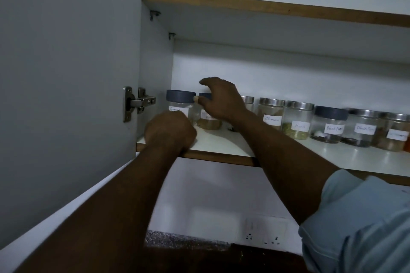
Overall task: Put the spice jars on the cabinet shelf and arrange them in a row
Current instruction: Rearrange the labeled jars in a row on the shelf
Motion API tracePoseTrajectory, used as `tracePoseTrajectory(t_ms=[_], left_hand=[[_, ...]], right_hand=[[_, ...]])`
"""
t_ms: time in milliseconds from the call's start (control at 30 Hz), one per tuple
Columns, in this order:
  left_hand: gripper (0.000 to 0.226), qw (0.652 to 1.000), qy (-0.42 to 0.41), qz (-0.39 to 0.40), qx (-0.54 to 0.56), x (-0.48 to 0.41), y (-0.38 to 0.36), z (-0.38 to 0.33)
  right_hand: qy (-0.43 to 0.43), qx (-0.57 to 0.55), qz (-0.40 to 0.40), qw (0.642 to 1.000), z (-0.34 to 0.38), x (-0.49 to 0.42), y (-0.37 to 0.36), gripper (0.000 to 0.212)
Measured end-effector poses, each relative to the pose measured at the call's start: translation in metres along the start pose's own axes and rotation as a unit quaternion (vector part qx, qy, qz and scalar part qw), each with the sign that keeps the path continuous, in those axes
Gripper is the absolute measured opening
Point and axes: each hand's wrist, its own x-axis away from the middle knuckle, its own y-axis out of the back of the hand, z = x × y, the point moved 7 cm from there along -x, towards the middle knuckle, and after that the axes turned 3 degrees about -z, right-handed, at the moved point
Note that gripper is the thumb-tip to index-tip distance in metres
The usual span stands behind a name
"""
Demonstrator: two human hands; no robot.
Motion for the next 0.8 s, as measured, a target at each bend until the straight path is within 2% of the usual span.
tracePoseTrajectory(t_ms=[100, 167, 267, 467, 600, 667, 800], left_hand=[[0.029, 0.999, 0.004, 0.033, -0.030, -0.003, 0.001, 0.016], [0.032, 0.998, -0.003, 0.042, -0.038, -0.003, 0.001, 0.017], [0.035, 0.997, -0.025, 0.042, -0.061, -0.002, 0.000, 0.013], [0.030, 0.989, -0.097, 0.050, -0.104, -0.007, -0.009, 0.008], [0.032, 0.988, -0.103, 0.043, -0.109, -0.009, -0.012, 0.008], [0.033, 0.988, -0.109, 0.039, -0.103, -0.009, -0.013, 0.007], [0.037, 0.990, -0.119, 0.028, -0.077, -0.008, -0.012, 0.006]], right_hand=[[0.035, -0.009, 0.012, 0.999, 0.031, -0.011, -0.005, 0.066], [0.049, 0.032, 0.054, 0.997, 0.043, -0.017, -0.017, 0.065], [0.057, 0.105, 0.096, 0.988, 0.050, -0.023, -0.038, 0.055], [0.041, 0.100, 0.072, 0.992, 0.044, -0.026, -0.056, 0.047], [0.037, 0.109, 0.081, 0.990, 0.044, -0.030, -0.058, 0.048], [0.029, 0.110, 0.086, 0.990, 0.044, -0.029, -0.058, 0.051], [0.018, 0.066, 0.065, 0.996, 0.048, -0.014, -0.044, 0.078]])
